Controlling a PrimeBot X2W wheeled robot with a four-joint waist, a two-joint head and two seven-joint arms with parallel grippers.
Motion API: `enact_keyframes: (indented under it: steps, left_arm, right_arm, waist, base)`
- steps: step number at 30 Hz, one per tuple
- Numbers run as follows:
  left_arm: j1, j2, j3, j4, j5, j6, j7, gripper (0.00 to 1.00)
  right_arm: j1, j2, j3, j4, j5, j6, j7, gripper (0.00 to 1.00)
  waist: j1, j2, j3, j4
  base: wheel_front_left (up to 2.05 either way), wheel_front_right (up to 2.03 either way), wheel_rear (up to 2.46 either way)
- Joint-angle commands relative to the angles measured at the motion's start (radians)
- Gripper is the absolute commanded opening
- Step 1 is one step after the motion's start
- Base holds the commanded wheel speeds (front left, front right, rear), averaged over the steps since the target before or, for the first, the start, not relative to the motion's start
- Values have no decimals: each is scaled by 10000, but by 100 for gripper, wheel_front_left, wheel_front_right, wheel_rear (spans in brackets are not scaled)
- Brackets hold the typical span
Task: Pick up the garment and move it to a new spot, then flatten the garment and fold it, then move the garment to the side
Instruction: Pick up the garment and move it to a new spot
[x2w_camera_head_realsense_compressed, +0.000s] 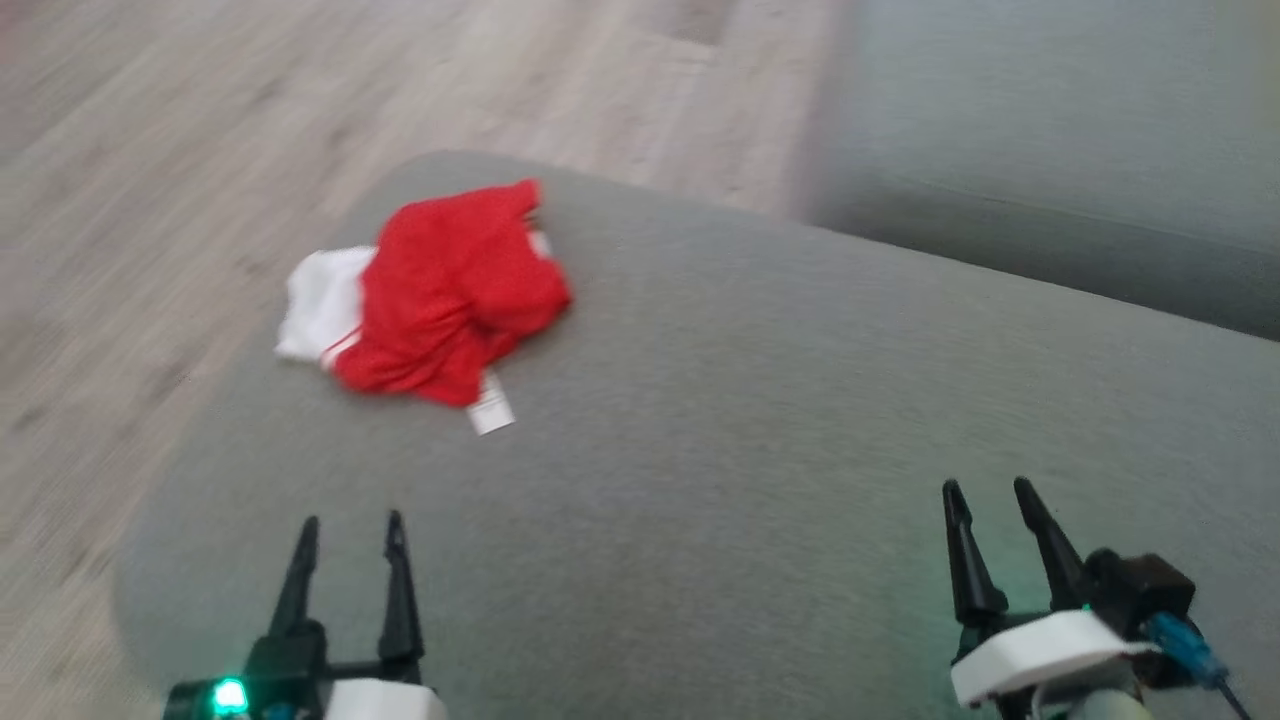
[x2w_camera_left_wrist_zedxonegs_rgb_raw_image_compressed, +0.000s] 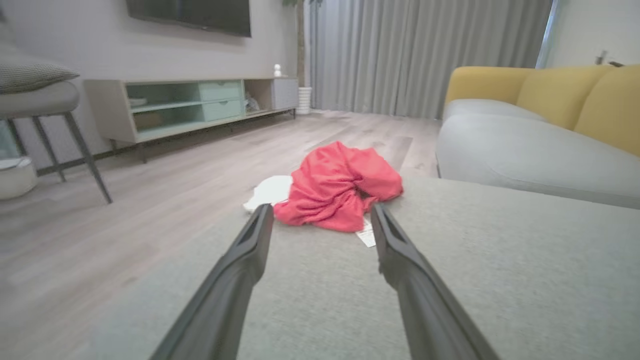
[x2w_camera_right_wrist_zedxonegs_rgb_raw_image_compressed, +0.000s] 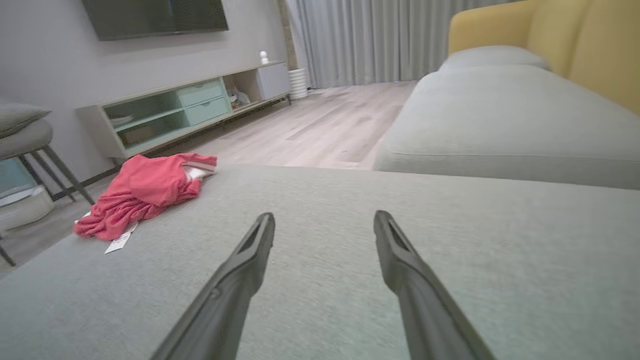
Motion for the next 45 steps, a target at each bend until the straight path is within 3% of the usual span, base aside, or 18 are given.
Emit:
enact_keyframes:
  steps: [1,11,19,23,29,35,39,40,41,45]
  left_arm:
    - [-540,-8,399,-343,16,38,-51,100]
    - [-1349,45,1143,-1009,231,-263,-51,100]
    - [-5201,468,1508,-745,337,-880,-51,100]
    - [-7406,834,1544,1023,443,-1080,-51,100]
    - [-10180,1318,1636,5064,110,-1583,546,100]
    - [-11281,1735,1994,8180,-577,-2006,2153,100]
    - [-11353,2032,1910,9381,-624,-2124,2813,100]
    - [-11366,2084,1893,9486,-620,-2124,2719,40]
    - [-11385,2136,1873,9563,-615,-2128,2605,0]
    - [-11518,2324,1753,9600,-543,-2168,2000,0]
  right_arm:
    - [-490,-42,231,-326,-78,67,-129,100]
    - [-635,-455,281,-331,-186,67,-130,100]
    - [-1695,-2000,564,-690,-586,67,-130,100]
    - [-2344,-2664,730,-940,-668,67,-130,100]
    - [-2874,-3241,956,-1119,-783,67,-130,100]
    - [-3122,-3470,1177,-1202,-896,67,-130,100]
    - [-3139,-3448,1146,-1268,-952,67,-130,100]
    - [-3127,-3434,1126,-1274,-967,67,-130,100]
    - [-3115,-3414,1112,-1275,-990,67,-130,100]
    - [-3124,-3291,1122,-1201,-1053,67,-130,100]
  waist:
    - [-1,0,389,669]
    - [-1,0,1157,968]
    - [-1,0,3671,249]
    - [-1,0,4666,-223]
    - [-1,0,5329,-942]
    - [-1,0,5768,-1593]
    - [-1,0,5979,-1781]
    - [-1,0,6005,-1793]
    - [-1,0,6017,-1800]
    - [-1,0,5880,-1835]
  base:
    - [0,0,0]
    - [0,0,0]
    - [0,0,0]
    - [0,0,0]
    - [0,0,0]
    - [0,0,0]
    - [0,0,0]
    - [0,0,0]
    - [0,0,0]
    - [0,0,0]
